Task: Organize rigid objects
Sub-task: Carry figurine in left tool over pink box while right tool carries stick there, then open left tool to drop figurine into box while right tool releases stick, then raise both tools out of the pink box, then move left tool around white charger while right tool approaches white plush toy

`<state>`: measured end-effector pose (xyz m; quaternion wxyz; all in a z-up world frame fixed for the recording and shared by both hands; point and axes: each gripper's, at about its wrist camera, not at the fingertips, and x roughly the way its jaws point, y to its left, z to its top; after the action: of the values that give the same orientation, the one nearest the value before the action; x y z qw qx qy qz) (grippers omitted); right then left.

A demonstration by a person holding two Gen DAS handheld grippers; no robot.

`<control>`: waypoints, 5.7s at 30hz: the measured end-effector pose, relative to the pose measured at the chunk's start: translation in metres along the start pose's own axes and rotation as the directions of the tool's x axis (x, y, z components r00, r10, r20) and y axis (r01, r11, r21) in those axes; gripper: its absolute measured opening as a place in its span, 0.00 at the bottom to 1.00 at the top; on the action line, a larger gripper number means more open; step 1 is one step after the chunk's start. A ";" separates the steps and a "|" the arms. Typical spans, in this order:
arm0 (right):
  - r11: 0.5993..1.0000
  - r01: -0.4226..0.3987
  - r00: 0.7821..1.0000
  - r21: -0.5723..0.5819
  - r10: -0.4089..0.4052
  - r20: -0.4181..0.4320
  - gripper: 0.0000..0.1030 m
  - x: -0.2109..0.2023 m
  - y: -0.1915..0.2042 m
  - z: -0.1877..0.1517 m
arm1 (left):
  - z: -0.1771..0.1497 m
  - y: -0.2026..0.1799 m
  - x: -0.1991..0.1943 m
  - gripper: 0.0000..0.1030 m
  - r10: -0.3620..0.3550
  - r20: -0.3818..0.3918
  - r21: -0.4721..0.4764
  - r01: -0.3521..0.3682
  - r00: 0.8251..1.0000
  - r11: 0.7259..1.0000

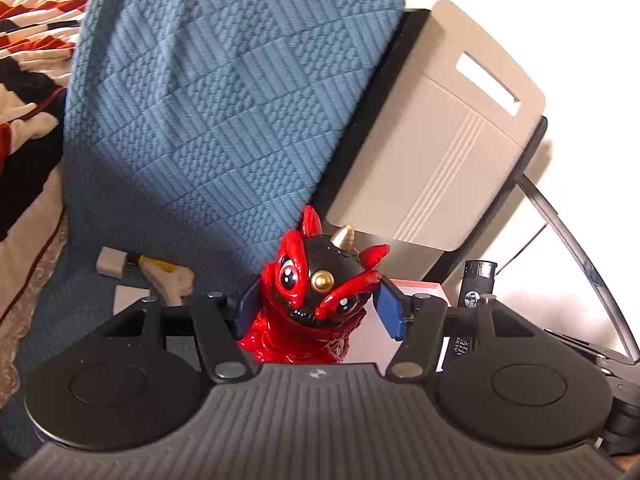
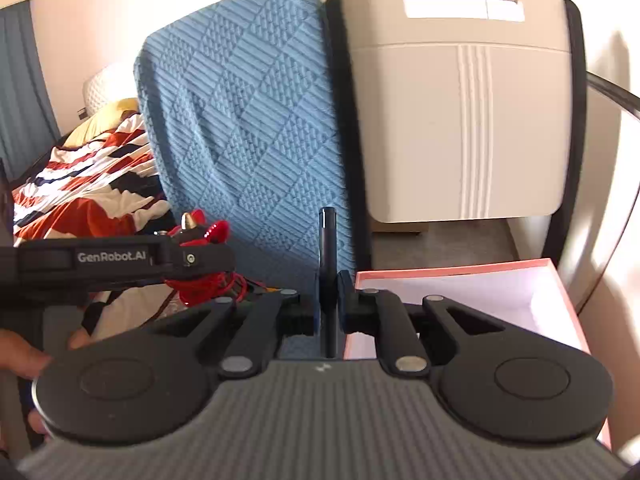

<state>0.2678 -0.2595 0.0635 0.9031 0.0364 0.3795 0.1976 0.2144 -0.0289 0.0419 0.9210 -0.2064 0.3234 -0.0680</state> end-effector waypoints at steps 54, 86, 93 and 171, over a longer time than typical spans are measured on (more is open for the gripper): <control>0.972 0.184 0.948 0.149 -0.135 -0.289 0.13 0.040 -0.147 -0.110 | -0.105 -0.081 0.135 0.71 -0.021 -0.286 0.155 0.067 0.958 0.986; 0.996 0.091 0.996 -0.005 -0.092 -0.019 0.13 -0.033 -0.019 -0.051 | -0.025 -0.022 -0.074 0.71 0.001 0.132 0.207 -0.029 0.991 0.978; 0.998 0.049 0.998 -0.045 -0.050 -0.023 0.13 -0.022 0.019 -0.061 | -0.035 0.018 -0.091 0.71 0.025 0.150 0.184 -0.053 0.988 0.982; 0.989 -0.141 0.983 -0.049 0.135 -0.121 0.13 0.183 0.072 -0.072 | -0.043 0.243 0.106 0.79 0.108 -0.137 -0.234 -0.138 0.985 0.962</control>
<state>0.3097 -0.1290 -0.0948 0.8640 0.0251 0.4228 0.2723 0.2688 0.1493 -0.1519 0.8695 -0.2926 0.3976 0.0170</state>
